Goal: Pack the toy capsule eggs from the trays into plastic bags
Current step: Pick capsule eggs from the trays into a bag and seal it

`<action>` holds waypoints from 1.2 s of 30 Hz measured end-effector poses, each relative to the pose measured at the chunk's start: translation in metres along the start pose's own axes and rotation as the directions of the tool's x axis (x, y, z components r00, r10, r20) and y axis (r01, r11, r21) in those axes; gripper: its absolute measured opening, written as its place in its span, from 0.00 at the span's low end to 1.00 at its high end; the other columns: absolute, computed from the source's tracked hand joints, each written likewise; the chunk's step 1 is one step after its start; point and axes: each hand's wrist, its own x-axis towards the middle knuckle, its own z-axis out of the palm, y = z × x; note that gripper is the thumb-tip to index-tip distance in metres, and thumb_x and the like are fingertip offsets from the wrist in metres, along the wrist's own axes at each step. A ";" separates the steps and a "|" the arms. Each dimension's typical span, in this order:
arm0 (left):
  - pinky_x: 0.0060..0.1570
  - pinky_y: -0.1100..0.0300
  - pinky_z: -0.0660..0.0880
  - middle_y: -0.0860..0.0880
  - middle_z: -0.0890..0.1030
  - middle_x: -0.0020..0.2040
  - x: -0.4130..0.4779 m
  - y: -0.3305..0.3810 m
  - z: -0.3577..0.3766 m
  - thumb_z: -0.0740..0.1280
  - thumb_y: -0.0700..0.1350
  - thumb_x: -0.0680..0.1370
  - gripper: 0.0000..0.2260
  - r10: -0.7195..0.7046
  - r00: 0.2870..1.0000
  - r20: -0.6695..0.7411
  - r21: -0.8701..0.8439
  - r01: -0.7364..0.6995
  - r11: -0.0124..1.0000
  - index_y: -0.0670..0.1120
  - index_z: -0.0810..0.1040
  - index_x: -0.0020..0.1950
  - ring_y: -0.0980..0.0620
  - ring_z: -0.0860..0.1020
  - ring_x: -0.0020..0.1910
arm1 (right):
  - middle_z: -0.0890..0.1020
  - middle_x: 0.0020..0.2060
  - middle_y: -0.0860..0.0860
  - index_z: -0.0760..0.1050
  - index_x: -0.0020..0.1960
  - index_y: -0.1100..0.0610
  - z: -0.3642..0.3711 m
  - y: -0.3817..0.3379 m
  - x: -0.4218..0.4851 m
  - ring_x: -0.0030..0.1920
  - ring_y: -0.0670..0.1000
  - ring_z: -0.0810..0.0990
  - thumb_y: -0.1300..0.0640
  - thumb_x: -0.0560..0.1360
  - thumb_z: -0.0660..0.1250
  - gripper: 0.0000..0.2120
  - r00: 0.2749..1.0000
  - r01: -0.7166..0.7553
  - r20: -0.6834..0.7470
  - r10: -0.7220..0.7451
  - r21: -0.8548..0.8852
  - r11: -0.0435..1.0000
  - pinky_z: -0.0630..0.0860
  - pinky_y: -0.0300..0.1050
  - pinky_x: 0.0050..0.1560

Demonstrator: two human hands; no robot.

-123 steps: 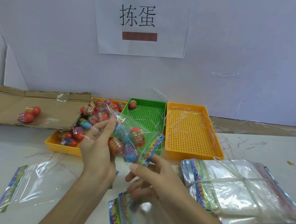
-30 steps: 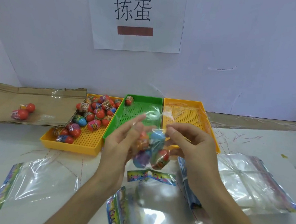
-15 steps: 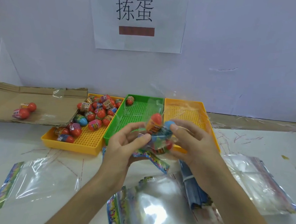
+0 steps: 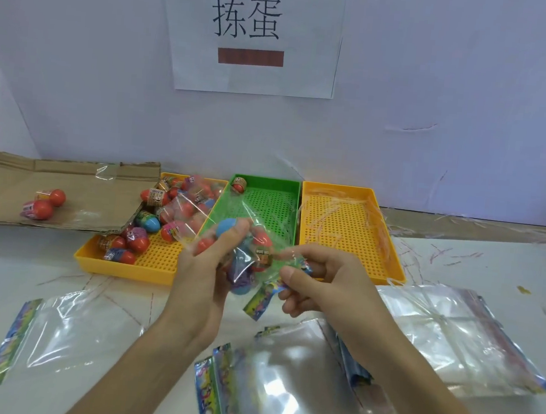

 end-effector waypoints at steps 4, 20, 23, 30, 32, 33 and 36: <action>0.36 0.57 0.81 0.47 0.86 0.41 0.000 0.003 -0.001 0.74 0.47 0.69 0.04 -0.010 1.000 0.005 -0.045 0.010 0.999 0.48 0.87 0.39 0.51 0.85 0.38 | 0.83 0.32 0.57 0.78 0.62 0.62 -0.001 -0.002 -0.001 0.29 0.54 0.82 0.68 0.77 0.71 0.14 0.999 0.002 0.037 -0.002 -0.012 1.000 0.79 0.44 0.33; 0.49 0.49 0.84 0.45 0.86 0.47 0.004 0.000 -0.004 0.80 0.50 0.62 0.16 -0.051 0.994 -0.094 -0.014 0.050 0.999 0.47 0.87 0.47 0.48 0.85 0.45 | 0.86 0.34 0.53 0.82 0.44 0.67 0.009 0.004 -0.004 0.36 0.52 0.87 0.58 0.78 0.72 0.12 0.977 -0.116 0.138 0.163 -0.294 0.949 0.80 0.41 0.38; 0.48 0.48 0.83 0.46 0.87 0.46 0.004 0.001 -0.004 0.80 0.50 0.61 0.13 -0.055 0.997 -0.058 0.011 0.056 0.998 0.50 0.88 0.44 0.49 0.86 0.43 | 0.87 0.36 0.53 0.85 0.44 0.64 0.002 0.004 -0.002 0.38 0.52 0.87 0.55 0.76 0.74 0.11 0.974 -0.092 0.149 0.172 -0.431 0.897 0.82 0.45 0.41; 0.52 0.43 0.82 0.41 0.87 0.48 0.001 0.004 -0.004 0.80 0.51 0.61 0.20 -0.145 0.988 0.051 0.291 0.124 0.949 0.44 0.87 0.49 0.40 0.85 0.48 | 0.85 0.52 0.48 0.79 0.60 0.47 -0.015 -0.011 0.004 0.49 0.47 0.85 0.40 0.66 0.79 0.25 0.999 -0.016 0.027 0.020 -0.112 0.994 0.80 0.40 0.45; 0.55 0.41 0.80 0.41 0.87 0.49 -0.004 0.000 0.002 0.84 0.52 0.60 0.22 -0.162 0.983 0.084 0.461 0.106 0.881 0.47 0.87 0.51 0.36 0.85 0.50 | 0.86 0.48 0.50 0.83 0.54 0.49 -0.019 -0.015 0.006 0.45 0.46 0.84 0.40 0.64 0.74 0.22 0.996 0.061 -0.057 -0.065 -0.060 0.996 0.80 0.40 0.43; 0.57 0.41 0.80 0.42 0.87 0.48 -0.006 -0.002 0.004 0.84 0.53 0.61 0.21 -0.159 0.981 0.113 0.529 0.076 0.845 0.48 0.88 0.51 0.38 0.85 0.51 | 0.86 0.45 0.50 0.84 0.51 0.50 -0.019 -0.016 0.005 0.44 0.46 0.84 0.41 0.65 0.73 0.19 0.992 0.090 -0.079 -0.095 -0.064 0.994 0.80 0.40 0.42; 0.57 0.49 0.82 0.48 0.88 0.47 -0.010 -0.004 0.005 0.80 0.54 0.65 0.17 -0.136 0.973 0.185 0.579 0.004 0.815 0.52 0.87 0.53 0.48 0.86 0.50 | 0.85 0.39 0.52 0.84 0.43 0.53 -0.018 -0.013 0.004 0.39 0.48 0.83 0.48 0.68 0.74 0.09 0.984 0.142 -0.095 -0.151 -0.094 0.985 0.81 0.42 0.41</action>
